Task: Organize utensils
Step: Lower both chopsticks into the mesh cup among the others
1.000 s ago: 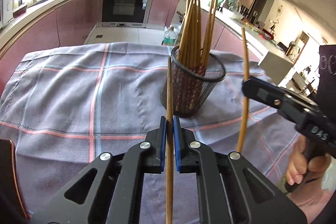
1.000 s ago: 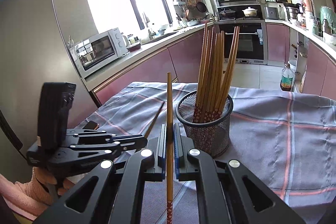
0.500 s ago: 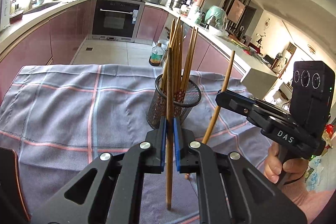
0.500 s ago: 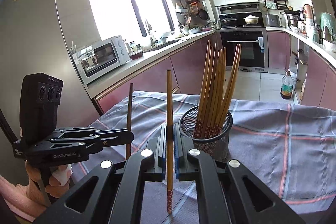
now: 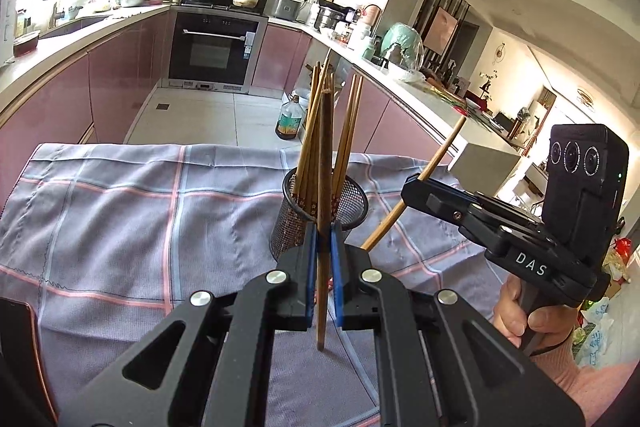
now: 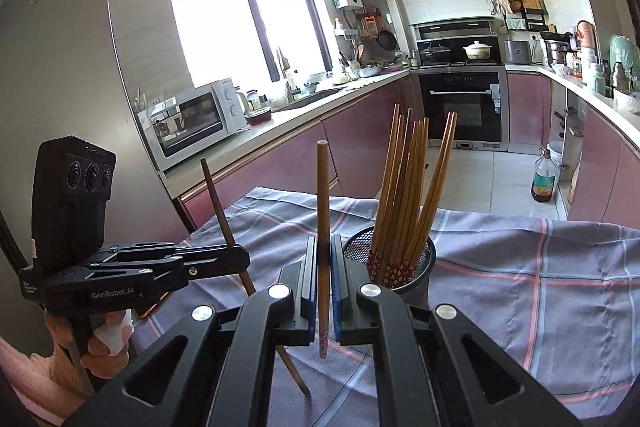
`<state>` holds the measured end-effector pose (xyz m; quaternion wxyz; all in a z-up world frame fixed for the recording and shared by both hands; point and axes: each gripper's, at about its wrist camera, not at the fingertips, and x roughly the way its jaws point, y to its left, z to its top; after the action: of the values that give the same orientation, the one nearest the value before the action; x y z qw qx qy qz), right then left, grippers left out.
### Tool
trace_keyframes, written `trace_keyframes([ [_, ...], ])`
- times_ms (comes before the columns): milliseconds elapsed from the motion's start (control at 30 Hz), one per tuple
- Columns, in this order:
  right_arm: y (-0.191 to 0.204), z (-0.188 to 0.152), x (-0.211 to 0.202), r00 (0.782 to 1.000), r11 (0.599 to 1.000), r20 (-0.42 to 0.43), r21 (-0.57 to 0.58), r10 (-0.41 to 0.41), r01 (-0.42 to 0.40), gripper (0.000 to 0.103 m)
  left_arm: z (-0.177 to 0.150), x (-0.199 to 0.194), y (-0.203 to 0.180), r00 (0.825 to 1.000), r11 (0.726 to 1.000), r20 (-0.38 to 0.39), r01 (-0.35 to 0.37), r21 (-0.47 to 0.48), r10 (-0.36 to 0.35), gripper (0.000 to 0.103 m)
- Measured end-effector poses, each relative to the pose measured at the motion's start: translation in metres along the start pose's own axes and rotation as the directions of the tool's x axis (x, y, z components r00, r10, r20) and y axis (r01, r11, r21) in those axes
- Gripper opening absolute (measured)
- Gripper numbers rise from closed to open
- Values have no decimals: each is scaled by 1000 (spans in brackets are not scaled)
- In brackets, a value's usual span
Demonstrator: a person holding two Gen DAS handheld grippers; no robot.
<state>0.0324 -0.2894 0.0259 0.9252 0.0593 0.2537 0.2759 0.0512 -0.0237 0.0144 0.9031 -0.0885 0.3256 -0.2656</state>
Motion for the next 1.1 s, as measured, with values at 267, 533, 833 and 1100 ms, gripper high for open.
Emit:
trace_keyframes([
  [267, -1, 8, -7, 999, 1000, 29, -9, -19, 19, 5, 6, -3, -3, 1000, 1000, 15, 1, 11, -1, 7],
  [533, -2, 17, -15, 998, 999, 58, -23, -32, 33, 5, 14, -9, -6, 999, 1000, 38, -2, 27, 1, 7],
  [833, -4, 25, -19, 995, 999, 89, -34, -38, 41, 5, 26, -13, -8, 998, 999, 65, -6, 41, 3, 7],
  [1100, -3, 37, -24, 991, 998, 128, -48, -42, 48, 5, 40, -20, -10, 994, 998, 105, -13, 59, 7, 7],
])
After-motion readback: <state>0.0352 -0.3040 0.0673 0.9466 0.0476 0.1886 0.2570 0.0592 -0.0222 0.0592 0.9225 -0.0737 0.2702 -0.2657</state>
